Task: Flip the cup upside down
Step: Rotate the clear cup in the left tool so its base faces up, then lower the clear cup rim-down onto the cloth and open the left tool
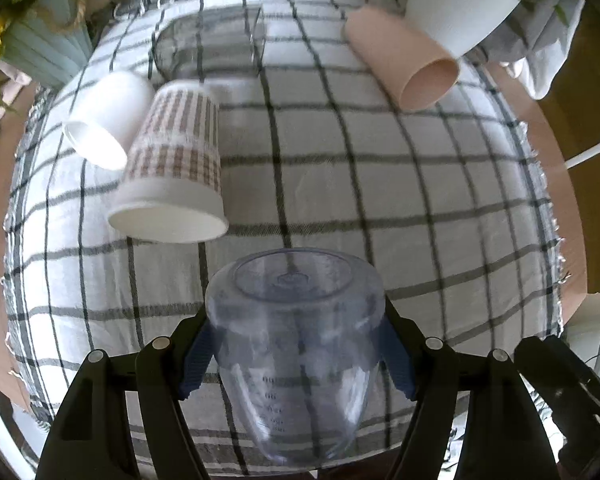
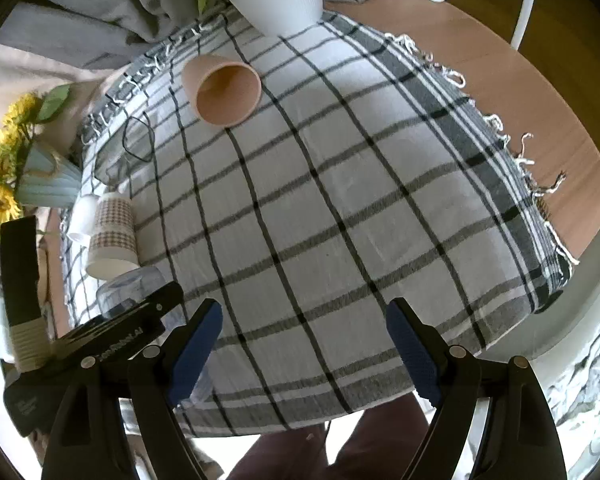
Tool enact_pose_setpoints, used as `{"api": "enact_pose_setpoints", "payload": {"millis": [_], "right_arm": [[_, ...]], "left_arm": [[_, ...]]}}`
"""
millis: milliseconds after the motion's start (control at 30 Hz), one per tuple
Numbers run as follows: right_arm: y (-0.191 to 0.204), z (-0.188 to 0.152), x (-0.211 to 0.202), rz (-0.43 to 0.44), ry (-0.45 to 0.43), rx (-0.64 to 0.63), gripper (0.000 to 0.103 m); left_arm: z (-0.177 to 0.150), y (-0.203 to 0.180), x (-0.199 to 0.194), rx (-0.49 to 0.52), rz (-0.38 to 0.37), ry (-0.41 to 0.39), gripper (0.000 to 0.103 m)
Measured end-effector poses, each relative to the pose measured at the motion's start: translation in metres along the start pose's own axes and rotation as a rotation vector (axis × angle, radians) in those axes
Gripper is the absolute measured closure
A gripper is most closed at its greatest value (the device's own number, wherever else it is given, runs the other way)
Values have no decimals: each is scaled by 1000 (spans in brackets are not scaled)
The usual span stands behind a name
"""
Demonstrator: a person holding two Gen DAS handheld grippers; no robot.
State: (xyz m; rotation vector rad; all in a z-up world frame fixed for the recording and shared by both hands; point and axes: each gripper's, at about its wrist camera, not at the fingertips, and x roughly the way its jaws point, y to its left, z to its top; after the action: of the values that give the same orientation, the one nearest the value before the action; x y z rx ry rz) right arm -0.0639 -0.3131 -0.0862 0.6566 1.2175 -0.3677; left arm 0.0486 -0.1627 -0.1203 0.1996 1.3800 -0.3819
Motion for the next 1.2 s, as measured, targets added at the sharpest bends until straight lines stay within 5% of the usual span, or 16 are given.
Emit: {"api": "enact_pose_setpoints", "payload": {"millis": [367, 1200], "right_arm": [[-6, 1, -22, 13, -61, 19, 19], [-17, -1, -29, -17, -93, 49, 19]], "left_arm": [[16, -14, -31, 47, -4, -113, 31], [15, -28, -26, 115, 19, -97, 30]]}}
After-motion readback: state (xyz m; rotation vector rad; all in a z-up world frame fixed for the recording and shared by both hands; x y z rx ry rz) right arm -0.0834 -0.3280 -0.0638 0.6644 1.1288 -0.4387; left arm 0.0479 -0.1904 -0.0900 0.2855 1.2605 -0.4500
